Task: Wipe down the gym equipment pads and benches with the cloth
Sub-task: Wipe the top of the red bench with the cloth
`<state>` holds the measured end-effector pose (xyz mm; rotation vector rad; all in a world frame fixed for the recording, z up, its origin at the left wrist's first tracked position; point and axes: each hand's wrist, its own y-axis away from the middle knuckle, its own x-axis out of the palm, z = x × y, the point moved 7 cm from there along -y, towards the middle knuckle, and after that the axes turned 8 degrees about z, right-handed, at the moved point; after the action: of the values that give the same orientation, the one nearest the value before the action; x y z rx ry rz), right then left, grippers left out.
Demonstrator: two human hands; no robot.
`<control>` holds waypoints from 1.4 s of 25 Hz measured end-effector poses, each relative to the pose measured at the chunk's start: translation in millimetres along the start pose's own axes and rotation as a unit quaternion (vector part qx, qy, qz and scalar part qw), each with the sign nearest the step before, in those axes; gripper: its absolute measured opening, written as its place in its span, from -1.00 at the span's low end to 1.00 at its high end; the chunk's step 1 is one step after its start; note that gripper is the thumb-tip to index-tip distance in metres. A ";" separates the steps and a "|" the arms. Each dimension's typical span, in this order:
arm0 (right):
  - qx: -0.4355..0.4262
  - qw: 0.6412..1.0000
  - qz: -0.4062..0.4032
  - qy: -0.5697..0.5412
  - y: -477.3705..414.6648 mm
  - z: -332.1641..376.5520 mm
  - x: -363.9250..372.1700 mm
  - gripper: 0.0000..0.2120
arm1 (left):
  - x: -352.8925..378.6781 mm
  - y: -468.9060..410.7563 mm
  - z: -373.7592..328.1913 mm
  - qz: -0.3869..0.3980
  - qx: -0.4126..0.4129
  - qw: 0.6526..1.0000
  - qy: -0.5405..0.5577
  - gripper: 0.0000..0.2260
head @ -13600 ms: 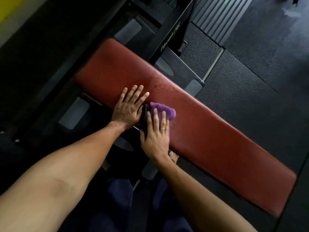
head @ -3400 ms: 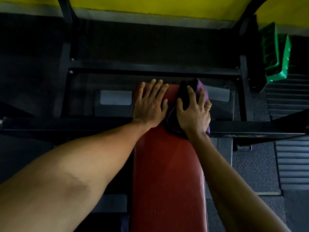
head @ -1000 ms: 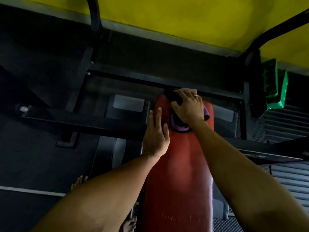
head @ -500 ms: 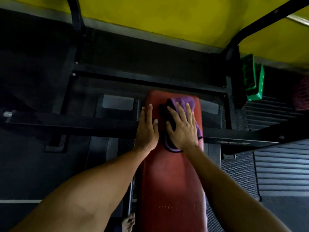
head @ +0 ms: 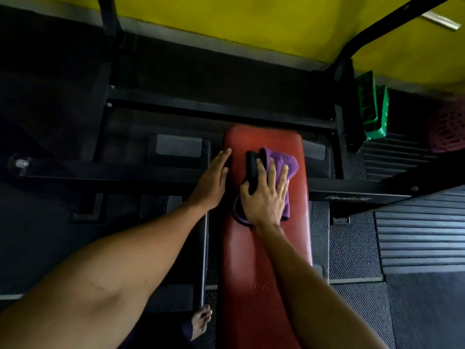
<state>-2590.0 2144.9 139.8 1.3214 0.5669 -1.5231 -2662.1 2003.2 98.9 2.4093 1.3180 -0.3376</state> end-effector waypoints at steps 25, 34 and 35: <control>-0.082 0.982 0.115 0.125 26.1 60.7 22.8 -0.33 | -39.7 66.3 19.5 0.016 -0.122 0.979 -0.161 -0.58; -0.061 0.961 0.270 0.025 118.1 -2.1 -17.6 -0.33 | -45.0 136.3 -24.8 0.179 -0.207 0.933 -0.233 -0.53; -0.053 0.956 0.288 0.027 125.3 -3.9 -27.2 -0.33 | -47.9 139.8 -33.7 0.198 -0.221 0.921 -0.254 -0.52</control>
<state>-2479.9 2109.4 195.1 1.3020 0.2553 -0.9659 -2568.5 1912.6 176.3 1.9540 0.5804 -0.4521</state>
